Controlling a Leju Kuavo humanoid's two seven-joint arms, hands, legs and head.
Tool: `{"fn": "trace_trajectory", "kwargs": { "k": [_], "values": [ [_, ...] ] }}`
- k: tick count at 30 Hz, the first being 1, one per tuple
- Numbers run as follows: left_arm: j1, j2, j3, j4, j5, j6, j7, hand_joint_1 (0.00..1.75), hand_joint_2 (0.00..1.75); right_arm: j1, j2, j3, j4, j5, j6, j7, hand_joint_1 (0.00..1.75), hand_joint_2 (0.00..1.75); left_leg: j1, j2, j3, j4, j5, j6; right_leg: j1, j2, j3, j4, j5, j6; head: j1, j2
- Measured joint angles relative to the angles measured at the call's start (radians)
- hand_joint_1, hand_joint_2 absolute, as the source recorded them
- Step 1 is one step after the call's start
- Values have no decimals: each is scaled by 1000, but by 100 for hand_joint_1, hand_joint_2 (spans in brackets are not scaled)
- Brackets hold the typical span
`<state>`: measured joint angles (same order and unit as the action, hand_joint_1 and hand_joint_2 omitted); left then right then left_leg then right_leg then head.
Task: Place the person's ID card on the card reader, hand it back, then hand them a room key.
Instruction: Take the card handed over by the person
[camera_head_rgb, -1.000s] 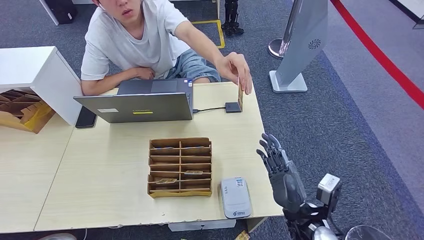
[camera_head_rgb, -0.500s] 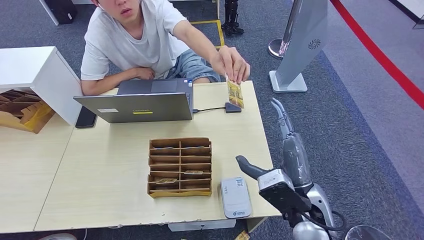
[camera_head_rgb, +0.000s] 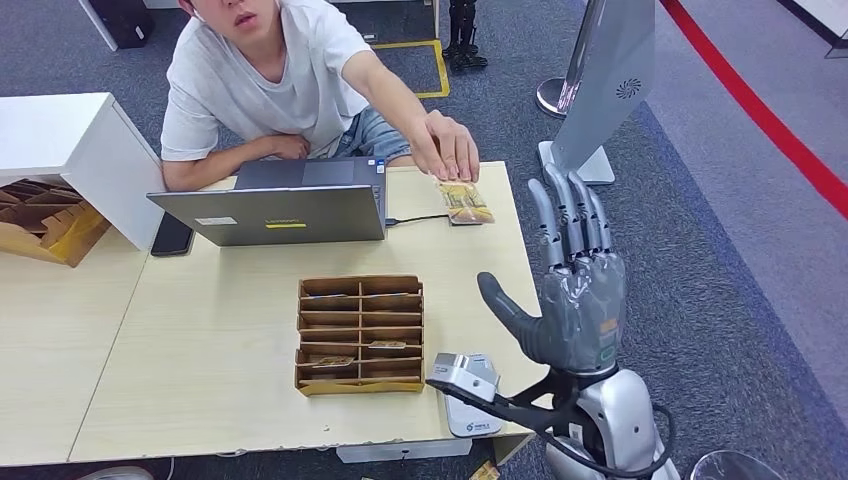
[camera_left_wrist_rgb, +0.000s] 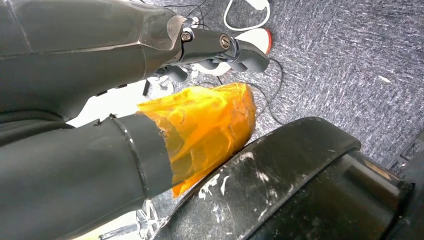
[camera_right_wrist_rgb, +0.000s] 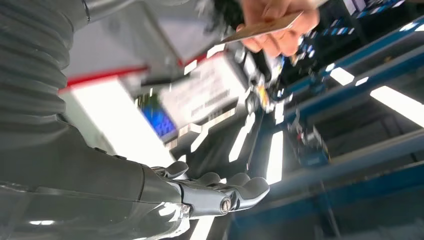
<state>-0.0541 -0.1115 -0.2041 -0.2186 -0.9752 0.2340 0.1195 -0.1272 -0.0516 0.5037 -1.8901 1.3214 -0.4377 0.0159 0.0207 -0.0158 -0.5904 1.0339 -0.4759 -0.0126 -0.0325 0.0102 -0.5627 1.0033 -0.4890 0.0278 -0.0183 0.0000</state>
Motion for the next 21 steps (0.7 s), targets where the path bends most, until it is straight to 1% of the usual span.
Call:
{"fn": "trace_trajectory", "kwargs": {
  "k": [3,6,11,20,21],
  "values": [
    [0,-1,0,0,-3,0,3,0,0,-22,-3,19,33,125,-20,50,0,175,0,0,0,0,0,0,0,0,0,0,0,0,0,0],
    [0,-4,0,0,-8,0,5,0,0,-42,-7,40,67,181,-21,86,0,175,0,0,0,0,0,0,0,0,0,0,0,0,0,0],
    [-1,-5,0,0,-15,-3,10,0,0,-66,-9,65,114,206,-17,115,0,175,0,0,0,0,0,0,0,0,0,0,0,0,0,0],
    [-1,-5,0,0,-20,-4,10,0,0,-80,-9,80,159,206,-14,130,0,175,0,0,0,0,0,0,0,0,0,0,0,0,0,0],
    [-1,-5,0,0,-21,-5,10,0,0,-80,-10,81,162,204,-14,130,24,175,0,0,0,0,0,0,0,0,0,0,0,0,0,0]
  ]
}}
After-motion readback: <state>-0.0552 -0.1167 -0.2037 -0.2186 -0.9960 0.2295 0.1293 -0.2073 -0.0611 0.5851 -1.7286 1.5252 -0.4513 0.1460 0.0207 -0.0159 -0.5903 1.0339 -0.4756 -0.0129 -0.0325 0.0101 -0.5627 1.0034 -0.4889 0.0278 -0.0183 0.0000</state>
